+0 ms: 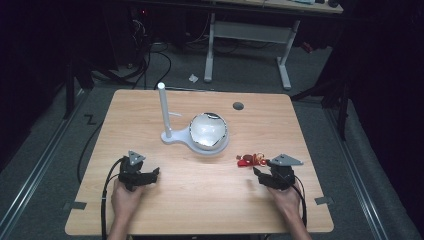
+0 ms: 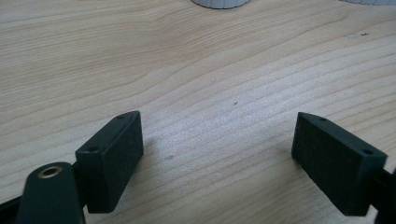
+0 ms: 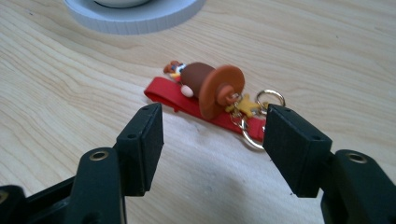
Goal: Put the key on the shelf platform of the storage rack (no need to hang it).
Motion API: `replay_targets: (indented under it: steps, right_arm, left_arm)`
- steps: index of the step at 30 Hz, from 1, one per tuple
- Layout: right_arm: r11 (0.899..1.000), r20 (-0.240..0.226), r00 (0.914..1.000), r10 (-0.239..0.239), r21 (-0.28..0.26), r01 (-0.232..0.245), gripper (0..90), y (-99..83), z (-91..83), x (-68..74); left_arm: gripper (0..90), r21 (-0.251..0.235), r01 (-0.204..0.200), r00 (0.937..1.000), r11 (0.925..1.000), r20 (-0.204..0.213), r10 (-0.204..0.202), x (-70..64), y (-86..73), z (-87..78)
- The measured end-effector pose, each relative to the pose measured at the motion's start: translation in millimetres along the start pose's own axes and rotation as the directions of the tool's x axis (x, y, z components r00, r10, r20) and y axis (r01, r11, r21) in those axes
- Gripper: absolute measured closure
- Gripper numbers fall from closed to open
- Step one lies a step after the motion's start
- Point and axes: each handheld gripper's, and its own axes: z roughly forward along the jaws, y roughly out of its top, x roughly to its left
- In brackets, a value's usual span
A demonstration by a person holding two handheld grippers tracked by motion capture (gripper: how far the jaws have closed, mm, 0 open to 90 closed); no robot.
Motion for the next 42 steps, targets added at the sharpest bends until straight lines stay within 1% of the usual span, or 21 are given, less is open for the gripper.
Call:
replay_targets:
  steps: [5, 8, 11, 15, 17, 18, 20, 22, 23, 25, 28, 32, 37, 40, 42]
  right_arm:
    - [1.000, -0.012, 0.9997, -0.021, -0.009, 0.021, 36.5, 9.2, 5.6, 3.2]
    - [1.000, -0.016, 0.9997, -0.019, 0.005, 0.019, 35.1, 13.6, 11.4, 3.8]
    - [0.999, -0.018, 0.9993, -0.033, 0.016, 0.033, 33.7, 17.8, 17.4, 4.0]
    - [0.998, -0.033, 0.9983, -0.048, 0.031, 0.049, 31.6, 19.8, 27.0, 4.8]
    - [0.998, -0.033, 0.9979, -0.055, 0.042, 0.056, 30.1, 20.5, 31.9, 4.7]
    - [0.998, -0.033, 0.9979, -0.055, 0.042, 0.056, 30.1, 20.5, 31.9, 4.7]
    - [0.997, -0.033, 0.9980, -0.053, 0.053, 0.055, 28.6, 21.6, 37.7, 4.1]
    - [0.997, -0.035, 0.9984, -0.044, 0.058, 0.046, 27.9, 22.3, 40.6, 3.6]
    - [0.997, -0.038, 0.9981, -0.050, 0.060, 0.052, 27.7, 22.6, 42.5, 3.1]
    - [0.997, -0.037, 0.9985, -0.041, 0.070, 0.043, 27.3, 22.6, 45.9, 3.3]
    - [0.997, -0.034, 0.9990, -0.030, 0.074, 0.032, 27.8, 22.1, 48.7, 2.1]
    - [0.995, -0.025, 0.9990, -0.036, 0.096, 0.038, 27.7, 20.4, 53.9, 0.2]
    - [0.995, -0.028, 0.9994, -0.023, 0.092, 0.025, 29.1, 20.3, 56.9, -0.8]
    - [0.995, -0.035, 0.9992, -0.018, 0.094, 0.022, 30.9, 21.2, 58.8, -1.5]
    - [0.995, -0.041, 0.9989, -0.022, 0.097, 0.026, 35.3, 23.1, 61.0, -1.5]
  left_arm:
    - [17.4, -0.004, 0.006, 1.0000, 1.0000, 0.007, -0.006, 0.9, -0.2, -0.2]
    - [17.6, -0.002, 0.004, 1.0000, 1.0000, 0.005, -0.004, 0.7, -0.1, -0.2]
    - [17.6, -0.005, 0.008, 0.9999, 1.0000, 0.010, -0.008, 1.5, -0.2, -0.5]
    - [17.6, -0.003, 0.002, 1.0000, 1.0000, 0.002, -0.002, 0.2, -0.2, -0.1]
    - [17.7, -0.003, 0.002, 1.0000, 1.0000, 0.002, -0.002, 0.3, -0.2, -0.1]
    - [17.7, -0.003, 0.002, 1.0000, 1.0000, 0.002, -0.002, 0.3, -0.2, -0.1]
    - [17.7, -0.003, 0.002, 1.0000, 1.0000, 0.002, -0.002, 0.2, -0.2, -0.1]
    - [17.7, -0.003, 0.002, 1.0000, 1.0000, 0.002, -0.002, 0.2, -0.2, -0.1]
    - [17.7, -0.003, 0.001, 1.0000, 1.0000, 0.002, -0.001, 0.2, -0.2, -0.1]
    - [17.7, -0.003, 0.001, 1.0000, 1.0000, 0.002, -0.001, 0.2, -0.2, -0.1]
    - [17.7, -0.003, 0.001, 1.0000, 1.0000, 0.002, -0.001, 0.1, -0.2, -0.1]
    - [17.6, -0.004, -0.001, 1.0000, 1.0000, 0.004, 0.001, 0.0, -0.2, -0.1]
    - [17.6, -0.003, -0.002, 1.0000, 1.0000, 0.004, 0.002, 0.0, -0.2, -0.1]
    - [17.6, -0.003, -0.001, 1.0000, 1.0000, 0.004, 0.001, 0.0, -0.2, -0.1]
    - [17.6, -0.003, -0.001, 1.0000, 1.0000, 0.004, 0.001, 0.0, -0.2, -0.1]
